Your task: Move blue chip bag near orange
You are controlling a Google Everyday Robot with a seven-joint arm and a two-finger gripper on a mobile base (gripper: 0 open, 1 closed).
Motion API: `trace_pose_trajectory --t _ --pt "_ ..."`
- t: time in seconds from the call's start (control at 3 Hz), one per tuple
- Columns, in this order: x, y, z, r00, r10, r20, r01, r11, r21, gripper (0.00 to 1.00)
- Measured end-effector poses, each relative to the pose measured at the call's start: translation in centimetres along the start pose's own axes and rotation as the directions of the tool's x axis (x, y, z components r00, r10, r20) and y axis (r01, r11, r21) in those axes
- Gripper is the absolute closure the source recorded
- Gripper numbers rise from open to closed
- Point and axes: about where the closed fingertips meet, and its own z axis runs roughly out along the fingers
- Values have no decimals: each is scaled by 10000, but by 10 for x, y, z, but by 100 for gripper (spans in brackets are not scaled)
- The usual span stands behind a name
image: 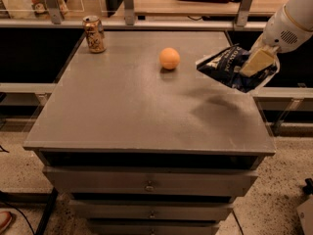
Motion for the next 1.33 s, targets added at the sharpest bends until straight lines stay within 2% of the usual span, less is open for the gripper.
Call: trace_pose_trajectory --t 0.33,0.67,1.0,1.33 --pt "-11 -9 -2 9944 133 1049 -190 9984 535 100" --pt "-28 -22 12 9809 233 1933 -440 9936 1036 100" --pt "-41 -29 26 9704 411 2378 -725 9895 1251 85" --pt "-52 -33 39 9680 524 2453 -881 9867 1369 61"
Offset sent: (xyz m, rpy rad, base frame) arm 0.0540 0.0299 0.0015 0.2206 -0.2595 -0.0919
